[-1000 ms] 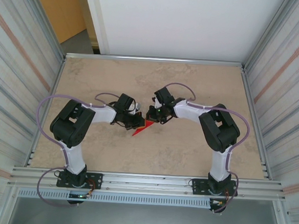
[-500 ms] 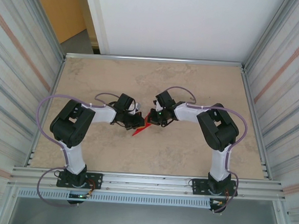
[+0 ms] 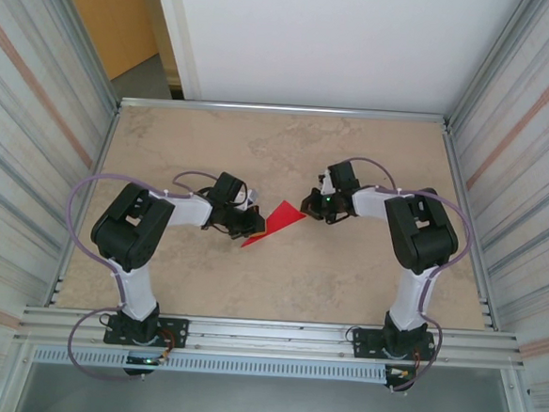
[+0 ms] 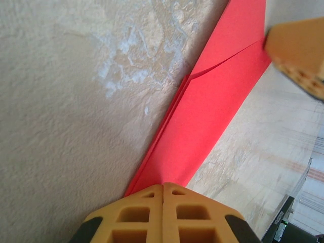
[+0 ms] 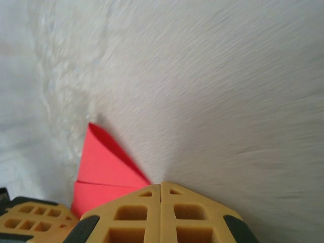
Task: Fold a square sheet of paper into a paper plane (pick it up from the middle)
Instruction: Fold the wing for the fifth time at the center of the table.
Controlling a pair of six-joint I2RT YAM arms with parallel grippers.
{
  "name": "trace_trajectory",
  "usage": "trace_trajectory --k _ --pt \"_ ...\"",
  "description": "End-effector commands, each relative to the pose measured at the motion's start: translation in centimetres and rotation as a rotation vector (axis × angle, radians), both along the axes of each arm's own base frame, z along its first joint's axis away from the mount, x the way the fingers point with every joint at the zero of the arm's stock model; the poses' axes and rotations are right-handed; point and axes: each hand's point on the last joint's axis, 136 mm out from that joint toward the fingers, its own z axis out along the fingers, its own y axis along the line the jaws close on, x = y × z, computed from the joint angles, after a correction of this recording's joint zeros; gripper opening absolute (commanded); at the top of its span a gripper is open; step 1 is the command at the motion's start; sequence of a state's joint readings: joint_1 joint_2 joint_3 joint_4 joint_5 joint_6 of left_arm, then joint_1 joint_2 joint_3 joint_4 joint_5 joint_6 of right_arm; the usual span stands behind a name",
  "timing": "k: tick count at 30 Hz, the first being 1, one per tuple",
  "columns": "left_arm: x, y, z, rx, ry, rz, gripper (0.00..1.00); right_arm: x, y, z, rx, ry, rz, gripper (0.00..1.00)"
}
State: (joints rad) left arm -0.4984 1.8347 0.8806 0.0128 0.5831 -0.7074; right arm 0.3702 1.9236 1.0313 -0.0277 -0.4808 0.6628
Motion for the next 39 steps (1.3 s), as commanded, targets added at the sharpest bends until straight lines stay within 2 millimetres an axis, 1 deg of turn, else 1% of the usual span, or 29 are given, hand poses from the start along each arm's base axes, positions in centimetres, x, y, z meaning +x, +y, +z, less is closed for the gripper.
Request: trace_trajectory --k 1,2,5,7,8,10,12,15,17,21,23,25,30,35,37,39 --pt "-2.5 2.8 -3.5 0.124 0.133 0.023 0.00 0.7 -3.5 0.3 -0.118 -0.041 -0.066 0.05" --pt "-2.4 2.6 -3.3 0.119 0.127 0.021 0.00 0.8 -3.6 0.9 -0.127 -0.054 -0.067 0.05" --pt "-1.9 2.1 -2.6 0.097 0.113 0.015 0.00 0.7 -3.5 3.5 -0.153 -0.114 -0.061 0.05" --pt "-1.5 1.8 -2.2 0.085 0.102 0.013 0.00 0.2 -2.6 5.1 -0.167 -0.151 -0.044 0.06" --pt "-1.4 1.7 -2.1 0.079 0.100 0.014 0.00 -0.1 -2.2 5.6 -0.168 -0.164 -0.036 0.06" --pt "-1.1 1.3 -1.7 0.069 0.091 0.014 0.00 -0.9 -0.6 6.1 -0.159 -0.174 -0.012 0.05" --pt "-0.8 1.0 -1.5 0.062 0.087 0.017 0.00 -1.8 1.4 6.2 -0.120 -0.163 0.018 0.06" --pt "-0.6 0.5 -1.3 0.049 0.084 0.033 0.00 -3.0 4.6 5.7 -0.062 -0.134 0.062 0.05" --pt "-0.5 0.1 -1.1 0.038 0.081 0.039 0.01 -3.5 6.3 5.2 -0.023 -0.112 0.084 0.04" --pt "-0.5 -0.5 -0.9 0.016 0.077 0.046 0.02 -3.9 8.6 3.6 0.026 -0.064 0.114 0.03" --pt "-0.5 -0.6 -0.7 0.008 0.077 0.045 0.02 -4.1 9.1 3.1 0.045 -0.044 0.129 0.02" --pt "-0.6 -0.6 -0.5 0.003 0.075 0.043 0.02 -4.3 9.4 2.5 0.052 -0.026 0.138 0.02" --pt "-0.5 -1.1 0.5 -0.029 0.052 0.026 0.04 -4.6 8.6 0.6 0.018 0.013 0.128 0.02" --pt "-0.2 -2.0 3.0 -0.094 -0.030 -0.045 0.09 -5.5 6.5 -2.7 -0.056 0.090 0.118 0.02" --pt "-0.4 -2.3 3.4 -0.093 -0.063 -0.085 0.11 -5.7 5.7 -3.7 -0.074 0.118 0.119 0.02" --pt "-0.7 -2.4 3.5 -0.070 -0.084 -0.129 0.12 -5.8 5.2 -4.2 -0.082 0.135 0.122 0.02"
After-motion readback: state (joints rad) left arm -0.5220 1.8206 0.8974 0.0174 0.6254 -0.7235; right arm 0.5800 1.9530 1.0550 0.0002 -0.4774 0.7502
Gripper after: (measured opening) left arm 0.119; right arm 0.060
